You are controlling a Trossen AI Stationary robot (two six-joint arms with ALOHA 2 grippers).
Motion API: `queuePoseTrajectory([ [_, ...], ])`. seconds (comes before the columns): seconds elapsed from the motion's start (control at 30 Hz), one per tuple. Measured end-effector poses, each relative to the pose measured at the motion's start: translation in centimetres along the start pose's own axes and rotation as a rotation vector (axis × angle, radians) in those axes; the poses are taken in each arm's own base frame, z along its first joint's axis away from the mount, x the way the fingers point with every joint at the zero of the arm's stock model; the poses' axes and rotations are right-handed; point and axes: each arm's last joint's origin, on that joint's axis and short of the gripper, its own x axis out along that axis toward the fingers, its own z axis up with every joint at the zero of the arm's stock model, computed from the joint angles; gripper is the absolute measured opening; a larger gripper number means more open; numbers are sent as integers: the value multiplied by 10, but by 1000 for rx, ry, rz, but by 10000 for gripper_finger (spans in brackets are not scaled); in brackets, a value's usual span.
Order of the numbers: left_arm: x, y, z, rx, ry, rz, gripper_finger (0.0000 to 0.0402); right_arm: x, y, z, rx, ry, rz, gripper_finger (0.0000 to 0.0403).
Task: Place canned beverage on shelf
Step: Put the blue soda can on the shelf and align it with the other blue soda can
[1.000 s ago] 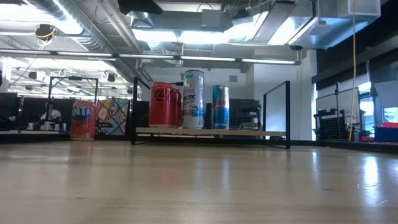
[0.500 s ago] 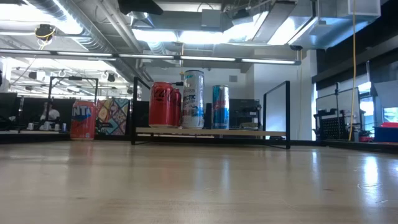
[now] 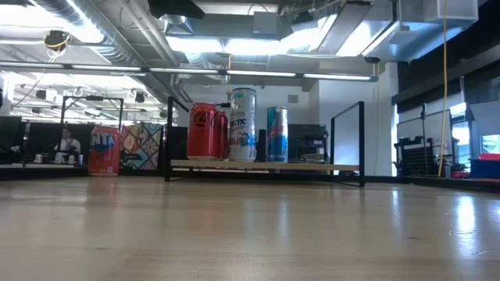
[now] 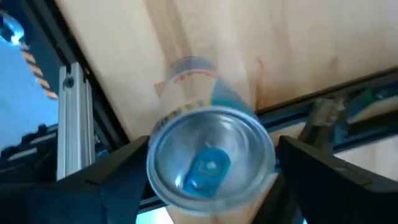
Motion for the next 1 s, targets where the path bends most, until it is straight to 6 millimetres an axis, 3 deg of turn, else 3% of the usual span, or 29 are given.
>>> queuePoseTrajectory([
  [0.17, -3, -1, -1, 14, 21, -59, 345, 0, -1, 13, -92, 17, 9, 206],
  [0.2, -3, -1, 0, 19, 16, -59, 345, 0, -1, 16, -123, 7, 10, 197],
  [0.57, -10, 2, -3, 31, 35, -52, 345, -6, -11, 69, -405, -63, -3, 197],
  [0.7, -15, 4, -5, 35, 53, -51, 345, -19, -23, 104, -549, -144, -62, 197],
  [0.8, -20, 3, -6, 33, 91, -156, 345, -33, -38, 138, -656, -188, -87, 197],
  [1.0, -36, 9, -16, 36, 204, -225, 345, -46, -89, 210, -759, -244, -98, 197],
])
